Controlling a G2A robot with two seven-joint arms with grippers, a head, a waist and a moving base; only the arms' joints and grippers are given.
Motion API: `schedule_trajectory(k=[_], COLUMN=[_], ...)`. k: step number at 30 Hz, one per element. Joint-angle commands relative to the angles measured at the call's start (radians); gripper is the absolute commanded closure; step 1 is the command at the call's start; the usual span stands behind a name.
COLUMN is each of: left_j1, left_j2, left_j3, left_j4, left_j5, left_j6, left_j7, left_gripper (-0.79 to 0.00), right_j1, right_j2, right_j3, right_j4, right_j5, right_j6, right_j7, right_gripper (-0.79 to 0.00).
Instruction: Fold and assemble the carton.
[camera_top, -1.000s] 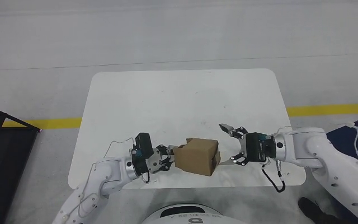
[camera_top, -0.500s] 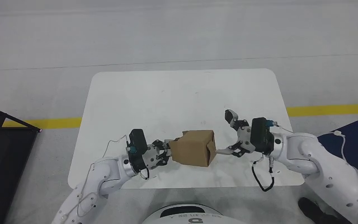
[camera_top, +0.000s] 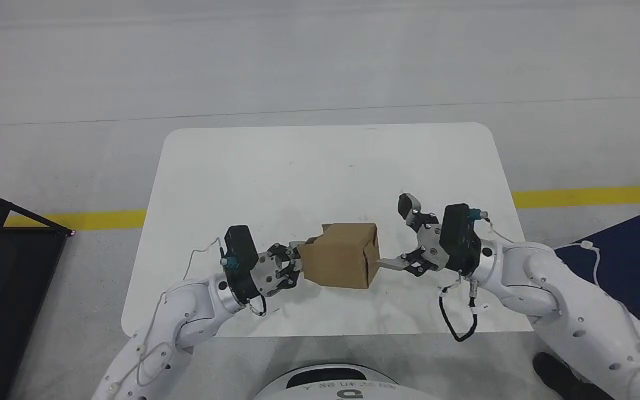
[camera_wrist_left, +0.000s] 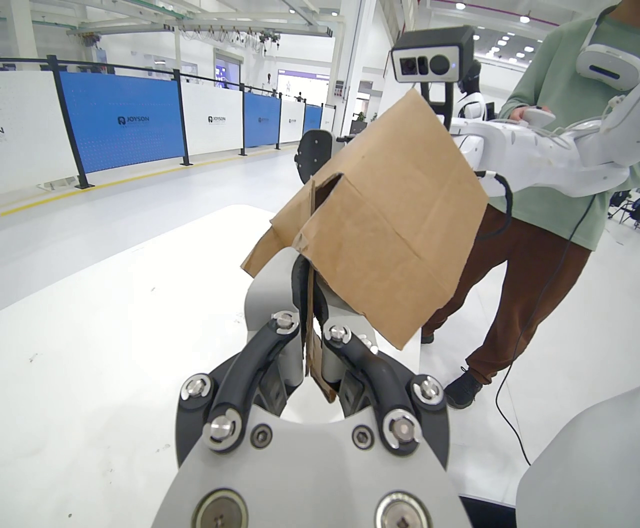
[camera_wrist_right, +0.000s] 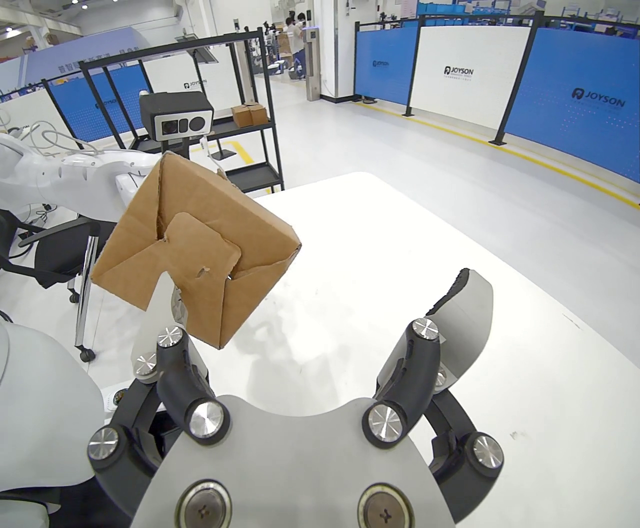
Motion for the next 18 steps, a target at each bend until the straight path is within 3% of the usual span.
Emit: schedule_trajectory(k=[1,18], left_j1=[-0.001,-0.011], left_j2=[0.0,-0.003], left_j3=[0.0,0.003], left_j4=[0.0,0.003], left_j5=[0.0,-0.007], left_j6=[0.0,-0.008], left_j7=[0.0,-0.009], left_gripper=[0.0,0.0], right_j1=[0.003,0.031], right_j2=[-0.005,-0.04], right_j3=[-0.008,-0.028], right_j4=[-0.001,-0.005], right_j5=[0.001,-0.002], right_j6=[0.013,0.061], right_j7=[0.009,0.095], right_gripper=[-0.785,-0.785])
